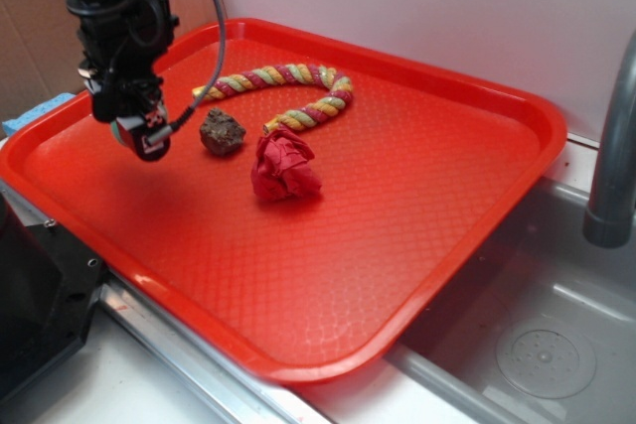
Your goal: Grab the green ball.
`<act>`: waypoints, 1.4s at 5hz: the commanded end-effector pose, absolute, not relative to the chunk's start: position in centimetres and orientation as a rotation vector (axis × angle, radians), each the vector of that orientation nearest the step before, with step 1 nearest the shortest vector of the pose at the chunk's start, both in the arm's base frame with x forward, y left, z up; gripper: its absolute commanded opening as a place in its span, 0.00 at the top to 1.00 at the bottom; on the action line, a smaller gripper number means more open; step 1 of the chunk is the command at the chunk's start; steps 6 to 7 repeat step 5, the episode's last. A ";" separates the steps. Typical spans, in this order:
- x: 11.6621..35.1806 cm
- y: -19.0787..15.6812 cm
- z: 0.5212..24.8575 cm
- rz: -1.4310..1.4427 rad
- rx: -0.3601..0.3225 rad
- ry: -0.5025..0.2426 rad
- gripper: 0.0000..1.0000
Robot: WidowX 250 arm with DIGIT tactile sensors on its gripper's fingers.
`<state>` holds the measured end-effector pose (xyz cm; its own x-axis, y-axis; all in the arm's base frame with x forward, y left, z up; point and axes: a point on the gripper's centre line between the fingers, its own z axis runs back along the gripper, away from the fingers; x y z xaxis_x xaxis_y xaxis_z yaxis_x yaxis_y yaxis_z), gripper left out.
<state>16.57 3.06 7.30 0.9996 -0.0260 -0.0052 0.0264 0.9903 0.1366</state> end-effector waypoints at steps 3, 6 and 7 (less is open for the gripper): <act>15.6 -0.2 19.5 0.154 0.014 -0.148 1.00; 16.9 1.1 18.0 0.229 -0.002 -0.106 1.00; 16.9 1.1 18.0 0.229 -0.002 -0.106 1.00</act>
